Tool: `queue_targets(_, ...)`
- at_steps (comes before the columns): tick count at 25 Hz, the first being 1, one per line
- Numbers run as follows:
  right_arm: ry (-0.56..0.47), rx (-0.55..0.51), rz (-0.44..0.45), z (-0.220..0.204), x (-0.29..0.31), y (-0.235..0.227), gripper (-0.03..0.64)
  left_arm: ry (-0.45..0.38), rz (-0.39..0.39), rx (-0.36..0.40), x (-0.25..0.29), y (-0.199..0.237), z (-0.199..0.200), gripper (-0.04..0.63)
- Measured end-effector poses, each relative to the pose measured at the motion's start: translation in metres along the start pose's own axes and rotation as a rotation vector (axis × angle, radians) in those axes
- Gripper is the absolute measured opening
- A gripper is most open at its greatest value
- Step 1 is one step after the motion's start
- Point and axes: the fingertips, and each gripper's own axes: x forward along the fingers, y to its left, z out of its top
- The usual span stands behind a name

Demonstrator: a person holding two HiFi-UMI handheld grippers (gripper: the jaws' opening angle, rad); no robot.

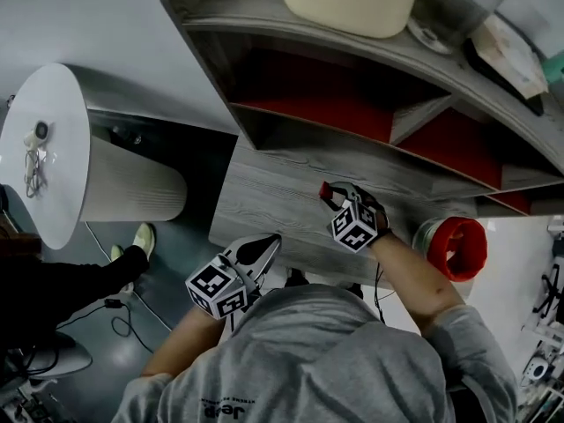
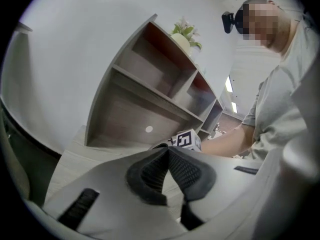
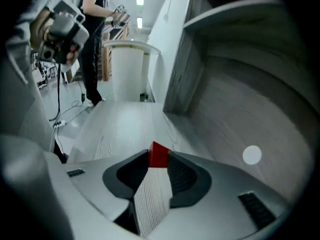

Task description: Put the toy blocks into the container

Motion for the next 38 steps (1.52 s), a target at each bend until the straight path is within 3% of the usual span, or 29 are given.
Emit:
queue_targets(4,-0.132,0.039,-0.037,0.031,-0.094,-0.014,0.149,-0.004,-0.084,0.07,0.039,-0.041,0.02,0.014)
queue_targets(8,-0.208,0.041,-0.048,0.019,-0.195,-0.02,0.149,-0.022,-0.158,0.122,0.088,-0.113,0.033,0.014)
queue_targets(15,-0.171,0.092,-0.147,-0.103,-0.343,-0.052,0.149,-0.014,-0.34,0.19,0.203,-0.253,0.024,0.014)
queue_targets(21,-0.073,0.153,-0.179,-0.216,-0.4,-0.063,0.149,0.022,-0.409,0.218,0.268,-0.34,0.0,0.014)
queue_targets(26,-0.074,0.17,-0.181,-0.247,-0.413,-0.065,0.149,0.045,-0.41,0.242,0.289,-0.368,-0.01,0.014)
queue_targets(31,-0.101,0.147,-0.175,-0.247,-0.415,-0.068,0.149,0.049,-0.385,0.249,0.295,-0.375,-0.009,0.014)
queue_targets(34,-0.142,0.184,-0.162,-0.242,-0.415,-0.071,0.163,0.043,-0.372,0.247,0.296,-0.375,-0.007,0.014)
queue_targets(36,-0.17,0.216,-0.154,-0.237,-0.416,-0.073,0.336,0.039,-0.363,0.25,0.295,-0.374,-0.006,0.014)
queue_targets(38,-0.191,0.23,-0.156,-0.234,-0.419,-0.076,0.353,0.032,-0.352,0.25,0.293,-0.371,-0.004,0.014)
